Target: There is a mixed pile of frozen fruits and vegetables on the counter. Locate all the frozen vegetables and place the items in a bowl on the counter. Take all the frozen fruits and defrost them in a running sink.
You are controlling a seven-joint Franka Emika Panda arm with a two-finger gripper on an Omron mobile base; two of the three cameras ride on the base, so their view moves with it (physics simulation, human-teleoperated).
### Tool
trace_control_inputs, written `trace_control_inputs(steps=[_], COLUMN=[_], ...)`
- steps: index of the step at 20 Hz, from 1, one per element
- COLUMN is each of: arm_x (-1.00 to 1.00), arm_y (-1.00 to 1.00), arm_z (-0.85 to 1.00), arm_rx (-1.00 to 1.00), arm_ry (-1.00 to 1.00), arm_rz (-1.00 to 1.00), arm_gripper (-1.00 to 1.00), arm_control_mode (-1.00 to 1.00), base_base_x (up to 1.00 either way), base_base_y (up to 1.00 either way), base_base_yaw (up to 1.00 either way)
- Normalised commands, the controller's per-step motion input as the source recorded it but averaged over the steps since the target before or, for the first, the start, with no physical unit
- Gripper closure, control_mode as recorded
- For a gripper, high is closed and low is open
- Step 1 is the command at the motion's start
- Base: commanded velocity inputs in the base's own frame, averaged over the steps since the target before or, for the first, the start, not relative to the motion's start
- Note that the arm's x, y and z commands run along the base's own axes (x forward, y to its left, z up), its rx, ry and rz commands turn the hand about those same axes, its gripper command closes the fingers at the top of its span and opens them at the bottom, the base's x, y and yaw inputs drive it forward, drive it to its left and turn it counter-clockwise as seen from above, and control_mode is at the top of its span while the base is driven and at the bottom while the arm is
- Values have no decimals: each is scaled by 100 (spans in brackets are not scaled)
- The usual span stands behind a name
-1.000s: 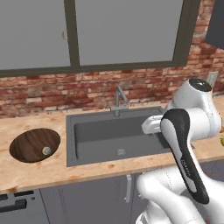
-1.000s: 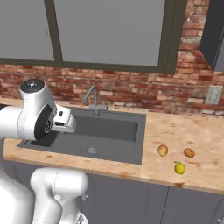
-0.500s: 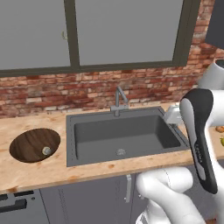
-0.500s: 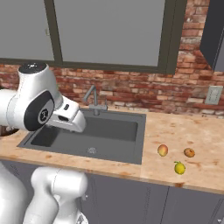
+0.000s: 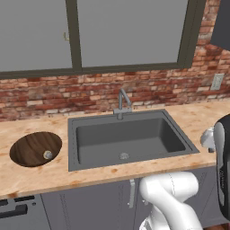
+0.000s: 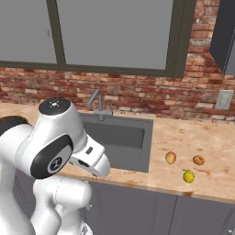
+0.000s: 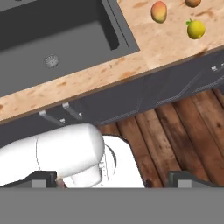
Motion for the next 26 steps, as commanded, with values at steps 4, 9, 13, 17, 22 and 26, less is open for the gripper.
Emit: trace_control_inputs(steps=[4, 9, 13, 17, 22, 26], arm_x=[26, 53, 71, 69, 56, 58], arm_y=[-100, -100, -100, -100, -96, -80], arm_z=[-20, -16, -29, -45, -67, -55], arm_rx=[0, 0, 0, 0, 0, 0], arm_ry=[0, 0, 2, 6, 13, 15], arm_rz=[0, 0, 0, 0, 0, 0], arm_gripper=[-100, -100, -100, -100, -100, -100], arm_control_mode=[-100, -100, -100, -100, -100, -100], base_base_x=[0, 0, 0, 0, 0, 0], base_base_y=[0, 0, 0, 0, 0, 0], base_base_yaw=[0, 0, 0, 0, 0, 0])
